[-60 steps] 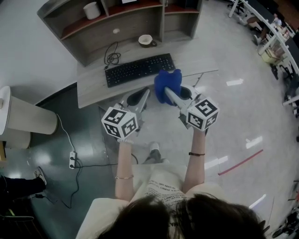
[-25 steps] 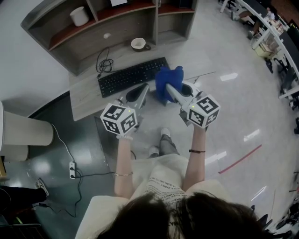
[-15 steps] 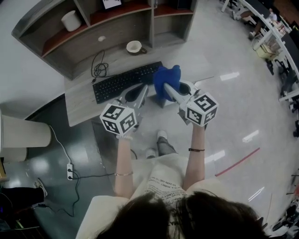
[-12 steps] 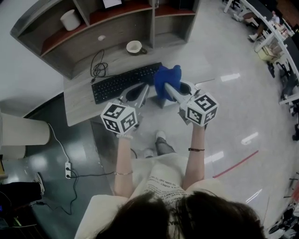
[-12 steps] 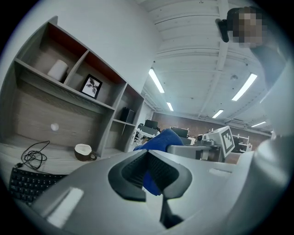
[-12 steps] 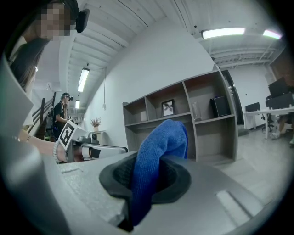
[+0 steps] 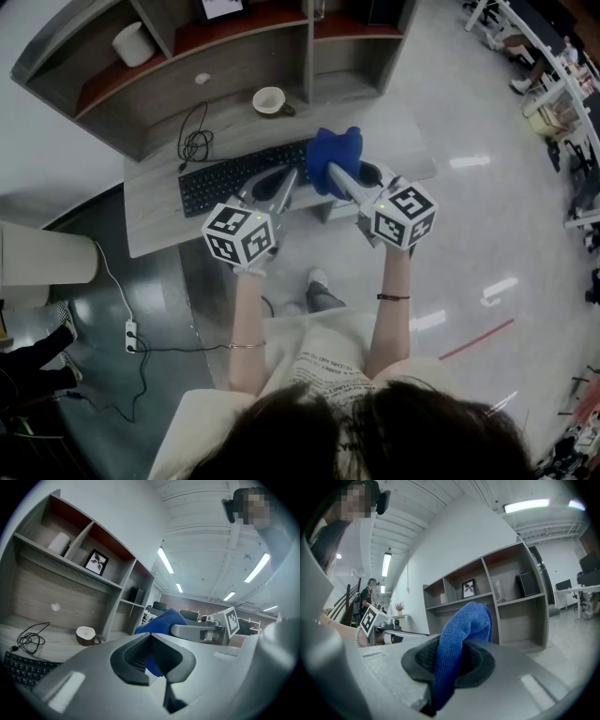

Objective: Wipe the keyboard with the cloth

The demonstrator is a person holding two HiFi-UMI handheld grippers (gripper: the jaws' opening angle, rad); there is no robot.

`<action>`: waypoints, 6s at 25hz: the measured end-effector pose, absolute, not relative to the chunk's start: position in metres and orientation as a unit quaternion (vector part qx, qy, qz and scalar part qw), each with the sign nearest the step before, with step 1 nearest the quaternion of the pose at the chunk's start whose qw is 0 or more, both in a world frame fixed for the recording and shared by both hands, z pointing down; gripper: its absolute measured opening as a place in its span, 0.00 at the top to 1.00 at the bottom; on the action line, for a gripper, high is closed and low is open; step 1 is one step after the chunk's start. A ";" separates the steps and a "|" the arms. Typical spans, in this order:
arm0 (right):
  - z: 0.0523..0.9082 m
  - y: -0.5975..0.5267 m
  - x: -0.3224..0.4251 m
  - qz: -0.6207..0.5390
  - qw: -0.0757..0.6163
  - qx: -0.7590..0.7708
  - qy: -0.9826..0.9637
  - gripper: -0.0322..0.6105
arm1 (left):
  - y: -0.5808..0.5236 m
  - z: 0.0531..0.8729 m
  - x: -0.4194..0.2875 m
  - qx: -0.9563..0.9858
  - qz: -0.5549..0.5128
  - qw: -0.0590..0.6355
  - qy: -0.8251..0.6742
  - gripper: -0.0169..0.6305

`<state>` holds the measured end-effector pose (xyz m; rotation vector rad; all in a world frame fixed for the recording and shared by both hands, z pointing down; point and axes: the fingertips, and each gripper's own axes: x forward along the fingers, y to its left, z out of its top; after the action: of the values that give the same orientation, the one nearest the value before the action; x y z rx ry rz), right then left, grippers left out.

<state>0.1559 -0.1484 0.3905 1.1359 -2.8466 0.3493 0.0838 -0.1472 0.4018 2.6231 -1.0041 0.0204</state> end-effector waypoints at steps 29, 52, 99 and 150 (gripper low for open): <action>0.425 -0.239 0.170 0.142 0.063 0.381 -0.911 0.86 | -0.234 0.449 0.088 0.914 0.034 0.224 -0.336 0.97; 0.515 -0.263 0.193 0.196 0.186 0.403 -0.874 0.86 | -0.255 0.519 0.108 0.898 0.072 0.326 -0.289 0.97; 0.548 -0.273 0.148 0.254 0.180 0.293 -0.904 0.86 | -0.247 0.548 0.079 0.847 0.063 0.363 -0.383 0.97; 0.553 -0.250 0.058 0.260 0.192 0.301 -0.897 0.86 | -0.216 0.543 -0.024 0.841 0.035 0.370 -0.393 0.97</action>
<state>0.0579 -0.2501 0.5533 0.8449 -2.5188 0.7309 -0.0239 -0.2159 0.5432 2.1586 -1.0091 0.0897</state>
